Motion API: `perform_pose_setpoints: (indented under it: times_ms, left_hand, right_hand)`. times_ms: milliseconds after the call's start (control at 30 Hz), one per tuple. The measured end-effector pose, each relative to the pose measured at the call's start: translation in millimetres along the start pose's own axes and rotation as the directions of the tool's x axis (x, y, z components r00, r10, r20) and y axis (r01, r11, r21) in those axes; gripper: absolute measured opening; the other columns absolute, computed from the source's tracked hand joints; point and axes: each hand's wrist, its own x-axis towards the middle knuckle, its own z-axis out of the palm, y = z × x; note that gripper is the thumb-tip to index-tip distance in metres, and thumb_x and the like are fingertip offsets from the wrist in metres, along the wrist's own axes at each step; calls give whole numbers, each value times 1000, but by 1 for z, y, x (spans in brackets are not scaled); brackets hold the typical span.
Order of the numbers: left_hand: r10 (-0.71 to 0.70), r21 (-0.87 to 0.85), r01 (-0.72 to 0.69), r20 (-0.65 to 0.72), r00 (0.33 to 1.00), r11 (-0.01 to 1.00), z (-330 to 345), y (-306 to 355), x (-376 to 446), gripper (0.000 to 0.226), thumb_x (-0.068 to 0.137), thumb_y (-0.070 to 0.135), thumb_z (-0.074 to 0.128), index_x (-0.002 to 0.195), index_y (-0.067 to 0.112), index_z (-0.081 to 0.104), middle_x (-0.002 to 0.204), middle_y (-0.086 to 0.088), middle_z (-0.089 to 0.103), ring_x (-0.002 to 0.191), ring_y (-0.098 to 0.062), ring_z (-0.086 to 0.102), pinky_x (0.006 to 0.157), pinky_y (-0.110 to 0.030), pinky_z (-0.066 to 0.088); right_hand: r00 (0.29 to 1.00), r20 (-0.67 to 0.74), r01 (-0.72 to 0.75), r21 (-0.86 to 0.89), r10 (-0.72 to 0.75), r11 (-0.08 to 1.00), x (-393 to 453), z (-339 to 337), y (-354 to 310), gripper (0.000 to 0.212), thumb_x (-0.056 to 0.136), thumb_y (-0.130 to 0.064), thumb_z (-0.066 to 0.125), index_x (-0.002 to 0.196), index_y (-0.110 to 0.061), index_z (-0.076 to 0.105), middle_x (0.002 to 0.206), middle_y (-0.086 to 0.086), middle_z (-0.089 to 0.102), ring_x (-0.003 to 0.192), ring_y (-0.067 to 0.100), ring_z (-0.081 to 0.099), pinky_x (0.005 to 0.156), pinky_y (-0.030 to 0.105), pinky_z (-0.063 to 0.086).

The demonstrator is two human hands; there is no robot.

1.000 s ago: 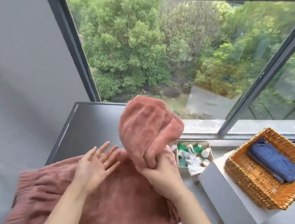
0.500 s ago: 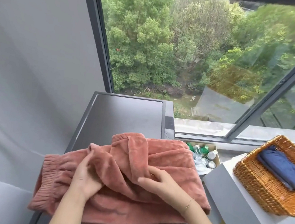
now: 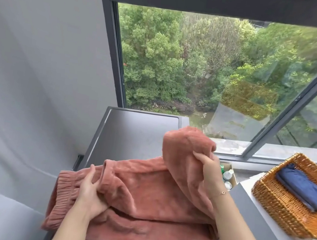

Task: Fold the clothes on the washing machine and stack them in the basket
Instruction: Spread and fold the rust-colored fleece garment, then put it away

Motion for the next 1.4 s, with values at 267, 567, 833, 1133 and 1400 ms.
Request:
perform_pose_setpoints:
  times_ms: [267, 567, 833, 1133, 1400]
  left_hand:
    - [130, 375, -84, -100, 986, 923, 21, -5, -14, 30, 78, -11, 41, 60, 2, 61, 47, -8, 51, 34, -14, 50, 38, -17, 43]
    - [72, 378, -13, -143, 987, 926, -22, 18, -27, 29, 91, 23, 41, 80, 6, 61, 68, -13, 64, 71, -31, 59, 64, -32, 45]
    - [239, 738, -20, -193, 952, 675, 7, 2, -21, 48, 78, 24, 78, 118, 4, 59, 101, -11, 67, 91, -28, 64, 85, -35, 50]
    - [-5, 345, -15, 58, 998, 938, 74, 3, -62, 31, 85, 8, 57, 57, 2, 68, 50, -8, 63, 42, -18, 62, 44, -23, 53]
    - [84, 237, -164, 315, 945, 958, 126, 13, -108, 39, 85, 11, 54, 47, 8, 62, 36, 2, 51, 31, -9, 51, 33, -16, 42]
  right_hand:
    - [959, -57, 283, 219, -278, 934, -26, 3, -60, 33, 96, 1, 48, 105, -28, 60, 64, -22, 62, 57, -8, 57, 59, 5, 44]
    - [611, 703, 352, -654, 364, 670, -68, 65, 57, 51, 75, -4, 49, 120, -21, 66, 119, -16, 62, 105, -6, 53, 95, 14, 41]
    - [860, 510, 362, -586, -17, 725, -42, 10, 74, 50, 56, -4, 35, 73, -39, 66, 95, -7, 68, 94, 15, 61, 84, 23, 48]
    - [967, 111, 178, -938, -231, 296, -58, -59, 122, 73, 62, -15, 67, 133, -28, 52, 140, 2, 43, 130, 25, 39, 112, 42, 31]
    - [860, -465, -158, -632, -209, 759, -65, -109, 110, 18, 81, 4, 50, 87, -13, 48, 75, 10, 57, 70, 35, 50, 59, 37, 34]
